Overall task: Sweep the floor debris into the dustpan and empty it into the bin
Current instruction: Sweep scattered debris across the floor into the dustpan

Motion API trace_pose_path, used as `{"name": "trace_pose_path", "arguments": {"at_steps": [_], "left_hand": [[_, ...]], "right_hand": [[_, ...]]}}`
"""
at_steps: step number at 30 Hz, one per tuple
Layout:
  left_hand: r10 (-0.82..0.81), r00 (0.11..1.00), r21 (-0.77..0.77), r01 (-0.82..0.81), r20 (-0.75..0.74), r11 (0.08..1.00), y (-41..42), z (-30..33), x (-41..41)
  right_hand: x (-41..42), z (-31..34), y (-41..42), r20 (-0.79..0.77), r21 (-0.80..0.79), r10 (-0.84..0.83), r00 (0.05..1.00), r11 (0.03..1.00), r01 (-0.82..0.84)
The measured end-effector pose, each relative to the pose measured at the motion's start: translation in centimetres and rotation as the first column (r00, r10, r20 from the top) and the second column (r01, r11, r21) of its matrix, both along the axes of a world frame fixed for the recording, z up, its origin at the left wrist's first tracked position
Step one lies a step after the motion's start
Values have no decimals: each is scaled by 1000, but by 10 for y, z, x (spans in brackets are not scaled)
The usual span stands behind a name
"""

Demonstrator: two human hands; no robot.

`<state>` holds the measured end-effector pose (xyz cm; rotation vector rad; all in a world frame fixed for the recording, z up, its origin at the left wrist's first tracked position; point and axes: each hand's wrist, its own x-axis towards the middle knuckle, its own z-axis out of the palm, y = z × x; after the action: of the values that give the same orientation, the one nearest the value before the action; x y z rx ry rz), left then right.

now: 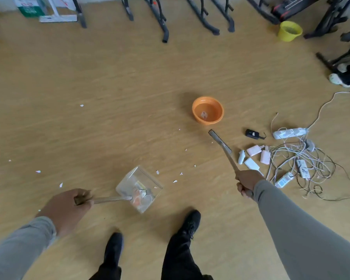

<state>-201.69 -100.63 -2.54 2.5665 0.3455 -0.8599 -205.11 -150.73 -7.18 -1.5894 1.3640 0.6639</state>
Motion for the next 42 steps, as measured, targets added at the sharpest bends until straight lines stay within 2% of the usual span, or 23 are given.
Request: {"name": "trace_pose_path", "arguments": {"at_steps": [3, 6, 7, 9, 16, 18, 22, 26, 29, 31, 33, 37, 42], "left_hand": [[72, 997, 26, -72, 16, 997, -24, -2, -5], [104, 994, 73, -107, 39, 992, -38, -9, -10], [124, 991, 77, -128, 48, 989, -37, -14, -13], [164, 985, 107, -169, 49, 980, -35, -22, -22], [197, 980, 74, -198, 23, 977, -16, -27, -50], [174, 985, 52, -174, -4, 983, -10, -31, -58], [145, 989, 37, -143, -38, 989, -3, -37, -72], [166, 986, 22, -165, -37, 986, -3, -37, -77], [167, 986, 22, -167, -20, 986, -7, -37, -79], [157, 988, 30, -156, -16, 987, -10, -39, -81], [155, 987, 39, -154, -30, 987, -11, -39, -83], [152, 987, 41, -151, -42, 988, -10, -39, -89], [101, 992, 18, -100, -77, 995, -5, -40, -100]], "right_hand": [[43, -32, -51, -75, 27, 71, 995, 997, -69], [55, -68, -66, -118, 15, 208, 971, 978, -208], [51, -77, -63, -151, 30, 210, 966, 978, -207], [32, -82, -49, -210, 48, 232, 950, 973, -226], [-76, -62, -3, -228, 159, 308, 924, 948, -277], [-100, -38, -3, -187, 188, 290, 938, 948, -256], [-127, 7, -13, -36, 169, 149, 988, 975, -141], [-100, 8, -13, 8, 35, 229, 973, 973, -229], [-50, -16, -9, -24, 4, 289, 957, 957, -289], [-26, -35, -3, -85, 11, 358, 930, 933, -359], [-19, -53, 4, -158, 12, 481, 862, 874, -485], [-57, -53, 30, -271, 33, 646, 714, 748, -663], [-127, -26, 58, -285, 150, 624, 728, 779, -609]]}}
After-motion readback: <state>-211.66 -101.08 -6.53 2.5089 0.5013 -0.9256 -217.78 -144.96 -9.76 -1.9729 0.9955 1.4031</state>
